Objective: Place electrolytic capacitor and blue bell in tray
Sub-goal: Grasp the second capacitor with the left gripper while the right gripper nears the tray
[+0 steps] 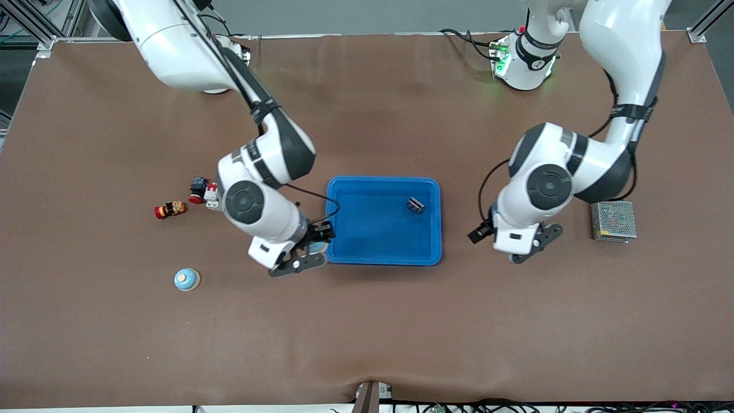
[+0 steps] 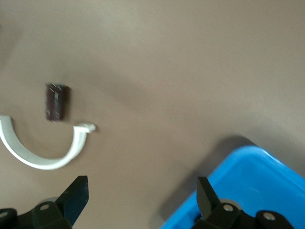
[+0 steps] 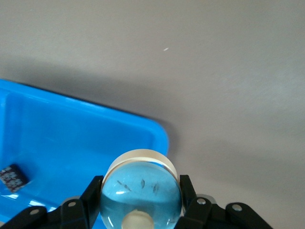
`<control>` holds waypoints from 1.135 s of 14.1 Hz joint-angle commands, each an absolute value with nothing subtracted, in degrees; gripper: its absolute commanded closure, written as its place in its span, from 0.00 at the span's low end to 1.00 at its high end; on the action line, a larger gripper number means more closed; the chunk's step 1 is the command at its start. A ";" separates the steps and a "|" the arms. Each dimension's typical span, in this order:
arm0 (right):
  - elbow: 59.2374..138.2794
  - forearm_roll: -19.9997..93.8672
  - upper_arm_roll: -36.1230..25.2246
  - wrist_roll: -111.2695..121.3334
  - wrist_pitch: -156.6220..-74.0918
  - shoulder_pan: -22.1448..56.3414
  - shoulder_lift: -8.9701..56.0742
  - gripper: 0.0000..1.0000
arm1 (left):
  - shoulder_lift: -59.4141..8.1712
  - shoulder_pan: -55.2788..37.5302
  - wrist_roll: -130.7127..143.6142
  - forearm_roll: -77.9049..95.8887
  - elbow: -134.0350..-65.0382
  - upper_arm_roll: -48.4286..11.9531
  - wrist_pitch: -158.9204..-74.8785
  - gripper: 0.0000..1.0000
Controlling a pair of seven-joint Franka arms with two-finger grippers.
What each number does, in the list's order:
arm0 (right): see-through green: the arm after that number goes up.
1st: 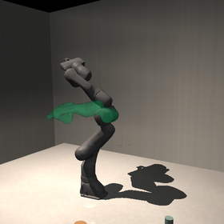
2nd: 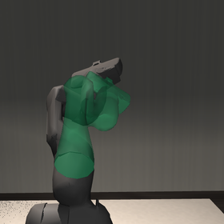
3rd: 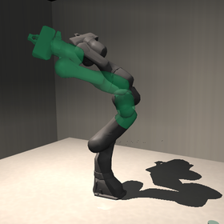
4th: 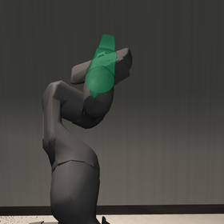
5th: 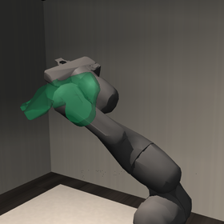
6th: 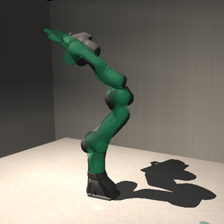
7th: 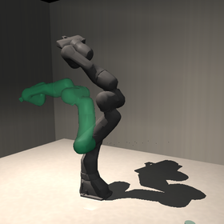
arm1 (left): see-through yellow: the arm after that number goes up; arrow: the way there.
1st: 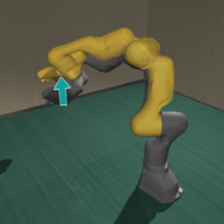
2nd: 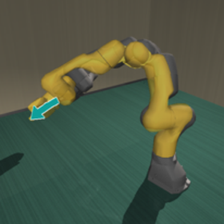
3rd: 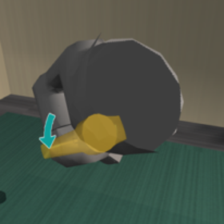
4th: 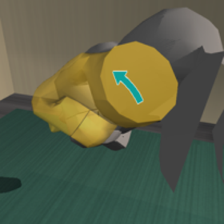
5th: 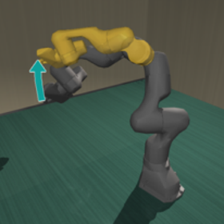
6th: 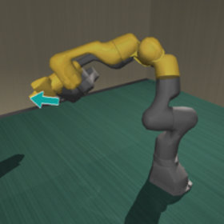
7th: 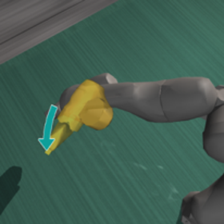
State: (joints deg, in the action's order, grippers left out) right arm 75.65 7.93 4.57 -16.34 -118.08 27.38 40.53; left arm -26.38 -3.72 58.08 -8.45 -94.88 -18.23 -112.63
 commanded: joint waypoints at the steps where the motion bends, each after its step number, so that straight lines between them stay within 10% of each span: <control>1: 76.46 8.26 3.69 -20.47 -118.12 28.91 39.64 0.63 | -22.25 0.51 54.07 -9.58 -98.78 -18.81 -112.32 0.00; 16: 85.60 3.78 3.43 -29.97 -126.65 35.68 40.08 0.63 | -18.10 12.74 51.42 -9.67 -126.03 -18.72 -140.71 0.00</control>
